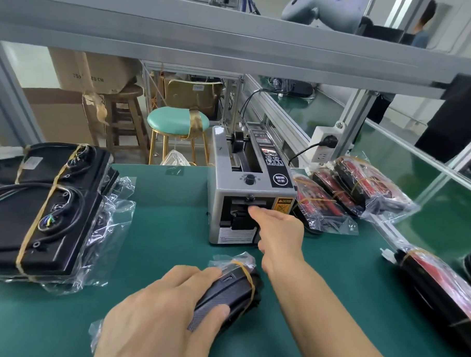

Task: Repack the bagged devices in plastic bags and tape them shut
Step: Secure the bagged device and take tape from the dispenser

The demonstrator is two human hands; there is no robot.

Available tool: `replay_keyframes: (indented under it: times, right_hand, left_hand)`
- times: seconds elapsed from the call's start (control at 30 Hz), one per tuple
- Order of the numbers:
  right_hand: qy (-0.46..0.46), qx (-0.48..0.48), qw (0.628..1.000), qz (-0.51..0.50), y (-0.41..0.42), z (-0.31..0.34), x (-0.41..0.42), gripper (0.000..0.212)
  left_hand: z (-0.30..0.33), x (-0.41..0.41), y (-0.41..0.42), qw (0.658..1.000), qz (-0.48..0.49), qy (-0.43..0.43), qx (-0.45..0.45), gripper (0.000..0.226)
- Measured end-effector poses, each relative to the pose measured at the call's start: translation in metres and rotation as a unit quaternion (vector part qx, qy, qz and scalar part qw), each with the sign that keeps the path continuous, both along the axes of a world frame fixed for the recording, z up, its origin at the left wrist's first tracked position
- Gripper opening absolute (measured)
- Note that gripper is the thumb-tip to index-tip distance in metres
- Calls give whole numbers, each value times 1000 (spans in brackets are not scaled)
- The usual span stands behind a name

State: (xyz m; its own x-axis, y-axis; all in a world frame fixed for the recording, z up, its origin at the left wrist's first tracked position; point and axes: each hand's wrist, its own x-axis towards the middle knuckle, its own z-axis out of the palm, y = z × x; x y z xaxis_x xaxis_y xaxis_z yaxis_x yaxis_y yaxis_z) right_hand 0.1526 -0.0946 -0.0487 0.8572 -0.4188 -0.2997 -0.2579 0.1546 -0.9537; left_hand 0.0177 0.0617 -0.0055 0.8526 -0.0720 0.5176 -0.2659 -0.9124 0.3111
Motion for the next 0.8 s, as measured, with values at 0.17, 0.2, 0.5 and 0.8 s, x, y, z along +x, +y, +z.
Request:
replay_keyframes:
  times: [0.17,0.2,0.5,0.8]
  right_hand:
    - [38,92,995,-16,6,8,-1,24]
    - [39,101,994,6,2,10,-5,30]
    - [-31,-6,945,326,-33,26,-97,36]
    - [-29,12,965,261,-20,21,-104,18]
  left_hand:
    - [-18,5,-9,992,-17,122,-16,34]
    - [-19,5,-14,986,-5,166,-13,43]
    - [-21,3,-22,983,75,167,-31,46]
    - [-15,0,-25,985,38,146,-81,47]
